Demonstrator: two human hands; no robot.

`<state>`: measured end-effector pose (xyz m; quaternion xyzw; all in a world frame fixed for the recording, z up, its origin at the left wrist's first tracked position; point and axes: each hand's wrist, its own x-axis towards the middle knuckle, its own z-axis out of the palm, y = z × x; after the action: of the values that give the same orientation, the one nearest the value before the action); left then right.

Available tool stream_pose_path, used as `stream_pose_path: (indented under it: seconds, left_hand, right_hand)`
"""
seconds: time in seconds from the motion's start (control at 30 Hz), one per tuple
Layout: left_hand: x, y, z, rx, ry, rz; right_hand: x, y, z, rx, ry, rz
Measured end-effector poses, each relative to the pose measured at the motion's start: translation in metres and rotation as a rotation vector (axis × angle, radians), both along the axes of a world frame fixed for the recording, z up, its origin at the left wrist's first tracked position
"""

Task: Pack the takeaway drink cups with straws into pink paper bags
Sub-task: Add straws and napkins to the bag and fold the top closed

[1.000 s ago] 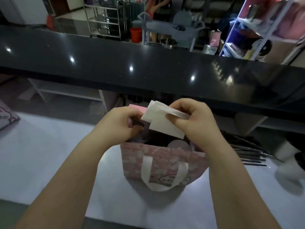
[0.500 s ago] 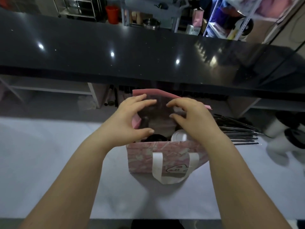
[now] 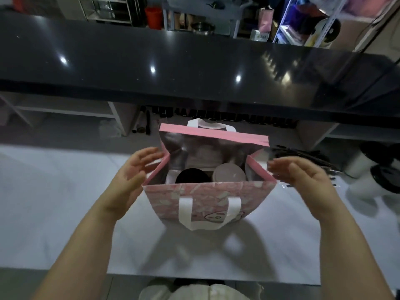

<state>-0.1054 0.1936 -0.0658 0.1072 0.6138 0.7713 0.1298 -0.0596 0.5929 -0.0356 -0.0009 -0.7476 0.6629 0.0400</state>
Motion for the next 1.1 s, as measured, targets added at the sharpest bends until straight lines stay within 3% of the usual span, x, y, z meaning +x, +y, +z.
stream_pose_path:
  seconds: [0.1,0.27,0.4,0.57,1.0,1.1]
  left_hand:
    - [0.010,-0.010,-0.006,-0.025,-0.028,-0.218]
    - [0.021,-0.005,-0.004,-0.025,0.003,-0.348]
    - [0.028,0.012,-0.010,-0.128,0.023,-0.113]
    - [0.048,0.022,-0.032,-0.202,-0.025,0.237]
    - [0.063,0.058,-0.021,-0.301,-0.139,0.295]
    - [0.070,0.054,-0.023,-0.338,-0.134,0.390]
  right_hand:
    - [0.004,-0.001,-0.009,-0.055,-0.121,0.303]
    - [0.001,-0.030,-0.020,-0.003,-0.192,0.404]
    - [-0.002,-0.040,-0.040,0.048,-0.146,0.182]
    - [0.004,-0.035,-0.055,0.044,-0.093,0.137]
    - [0.006,-0.043,-0.060,-0.059,-0.067,0.113]
    - [0.009,-0.039,-0.056,-0.104,-0.022,0.118]
